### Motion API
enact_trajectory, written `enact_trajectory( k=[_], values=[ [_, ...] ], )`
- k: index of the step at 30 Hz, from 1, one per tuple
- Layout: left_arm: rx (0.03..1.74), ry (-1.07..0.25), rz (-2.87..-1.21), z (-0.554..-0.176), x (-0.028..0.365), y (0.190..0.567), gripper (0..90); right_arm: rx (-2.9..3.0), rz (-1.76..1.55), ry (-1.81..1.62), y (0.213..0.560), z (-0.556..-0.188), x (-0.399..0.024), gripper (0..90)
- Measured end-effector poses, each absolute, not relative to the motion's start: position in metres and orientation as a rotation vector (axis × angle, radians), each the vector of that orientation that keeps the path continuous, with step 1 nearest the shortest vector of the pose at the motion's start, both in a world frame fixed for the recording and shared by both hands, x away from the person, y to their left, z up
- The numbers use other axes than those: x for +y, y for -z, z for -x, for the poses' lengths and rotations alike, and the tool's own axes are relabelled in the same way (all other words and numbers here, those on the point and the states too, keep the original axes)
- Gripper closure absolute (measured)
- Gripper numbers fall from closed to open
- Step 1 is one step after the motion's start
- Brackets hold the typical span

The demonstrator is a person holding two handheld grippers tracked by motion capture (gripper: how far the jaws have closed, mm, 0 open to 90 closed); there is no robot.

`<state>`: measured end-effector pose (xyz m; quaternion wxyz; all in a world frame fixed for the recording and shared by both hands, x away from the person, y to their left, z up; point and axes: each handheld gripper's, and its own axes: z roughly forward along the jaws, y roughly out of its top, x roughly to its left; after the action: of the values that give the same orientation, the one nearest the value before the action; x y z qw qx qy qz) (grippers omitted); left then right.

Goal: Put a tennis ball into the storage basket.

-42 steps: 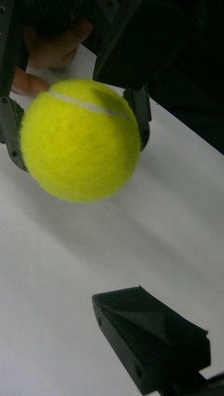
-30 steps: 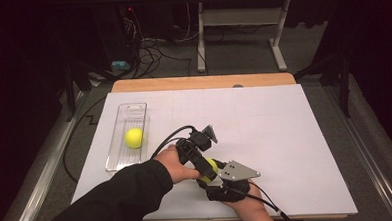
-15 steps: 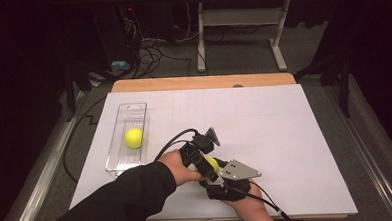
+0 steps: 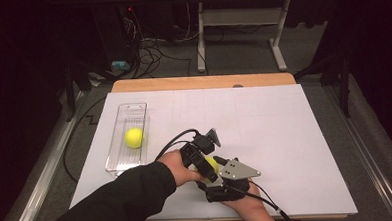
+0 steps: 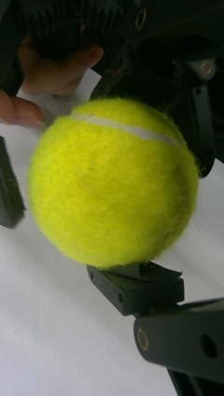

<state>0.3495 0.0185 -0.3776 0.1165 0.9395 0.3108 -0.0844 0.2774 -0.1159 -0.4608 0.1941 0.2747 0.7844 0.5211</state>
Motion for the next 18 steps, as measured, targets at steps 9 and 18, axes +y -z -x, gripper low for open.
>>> enact_trajectory(
  k=[9,18],
  values=[
    [0.957,0.226,-2.734,-0.359,0.032,0.371,26.9,2.186,-0.796,-1.459,0.46,-0.277,-0.123,0.0],
    [1.032,0.187,-2.708,-0.369,0.056,0.36,26.9,2.158,-0.822,-1.425,0.458,-0.281,-0.146,0.0]
  ],
)
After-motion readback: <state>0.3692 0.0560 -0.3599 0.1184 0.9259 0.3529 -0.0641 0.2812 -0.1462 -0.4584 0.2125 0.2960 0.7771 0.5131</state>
